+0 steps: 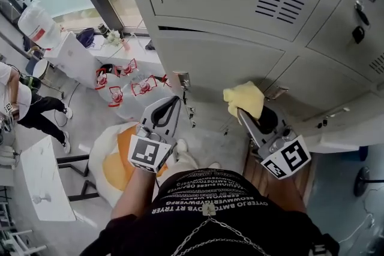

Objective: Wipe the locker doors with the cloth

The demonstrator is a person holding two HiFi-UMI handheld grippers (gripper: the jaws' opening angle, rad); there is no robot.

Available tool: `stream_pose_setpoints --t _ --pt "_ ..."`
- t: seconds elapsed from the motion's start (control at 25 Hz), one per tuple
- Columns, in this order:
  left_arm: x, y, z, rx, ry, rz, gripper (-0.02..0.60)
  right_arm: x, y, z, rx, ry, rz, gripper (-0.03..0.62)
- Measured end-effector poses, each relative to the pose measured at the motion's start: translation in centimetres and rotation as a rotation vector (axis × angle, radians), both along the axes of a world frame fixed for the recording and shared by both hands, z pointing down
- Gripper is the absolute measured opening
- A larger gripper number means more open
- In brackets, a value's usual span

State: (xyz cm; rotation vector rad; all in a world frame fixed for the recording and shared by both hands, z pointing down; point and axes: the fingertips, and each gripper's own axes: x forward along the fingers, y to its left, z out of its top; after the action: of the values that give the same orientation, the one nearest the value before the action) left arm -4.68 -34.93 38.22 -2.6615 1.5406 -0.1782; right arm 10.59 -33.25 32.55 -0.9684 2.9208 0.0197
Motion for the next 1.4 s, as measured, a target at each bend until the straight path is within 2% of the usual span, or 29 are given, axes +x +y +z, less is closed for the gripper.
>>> stream_pose_setpoints --t 0.56,1.4 --pt "0.2 -4.3 1.0 -0.019 -0.002 0.095 0.008 -4.7 -3.4 -2.8 0.036 0.034 -0.022 0.112" --pt "0.7 -6.4 1.9 -0.017 -0.018 0.175 0.008 -13.1 -4.9 -5.2 0.079 0.044 -0.174 0.112"
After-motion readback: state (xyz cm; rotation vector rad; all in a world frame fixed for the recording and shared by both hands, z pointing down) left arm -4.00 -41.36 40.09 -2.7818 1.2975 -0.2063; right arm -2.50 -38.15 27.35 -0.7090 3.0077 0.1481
